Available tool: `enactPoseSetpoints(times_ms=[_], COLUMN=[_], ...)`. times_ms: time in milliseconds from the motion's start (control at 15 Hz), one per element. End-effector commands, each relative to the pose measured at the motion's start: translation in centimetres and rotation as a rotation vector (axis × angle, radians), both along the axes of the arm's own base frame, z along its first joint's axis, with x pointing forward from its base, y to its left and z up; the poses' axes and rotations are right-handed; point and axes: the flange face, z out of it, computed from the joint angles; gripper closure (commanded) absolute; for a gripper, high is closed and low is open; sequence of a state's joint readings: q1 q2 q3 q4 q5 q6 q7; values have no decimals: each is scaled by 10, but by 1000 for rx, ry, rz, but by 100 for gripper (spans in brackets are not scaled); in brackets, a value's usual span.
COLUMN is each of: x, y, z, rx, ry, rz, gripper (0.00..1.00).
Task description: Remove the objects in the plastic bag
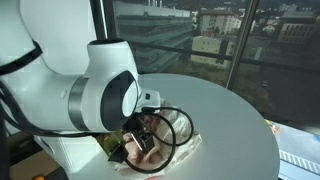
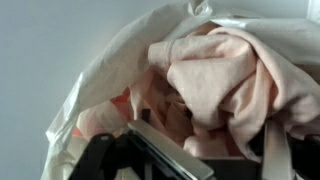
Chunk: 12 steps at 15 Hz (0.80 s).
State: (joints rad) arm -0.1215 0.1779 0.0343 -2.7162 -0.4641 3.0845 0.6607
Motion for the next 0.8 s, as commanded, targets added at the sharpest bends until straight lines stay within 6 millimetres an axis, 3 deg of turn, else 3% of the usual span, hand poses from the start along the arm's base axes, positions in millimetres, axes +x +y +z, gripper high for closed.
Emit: enactPoseSetpoints(times_ms=[0,200,467,533,733], x=[7,3,3,4,4], y=[2,4,8,10,19], z=[-22,-34,-26,-22,-6], rx=[27,44,39,31,14], ry=[5,30,32,36,59], rz=[-4,-21,-40,-51,-70], gripper=[41,66,95,100,97])
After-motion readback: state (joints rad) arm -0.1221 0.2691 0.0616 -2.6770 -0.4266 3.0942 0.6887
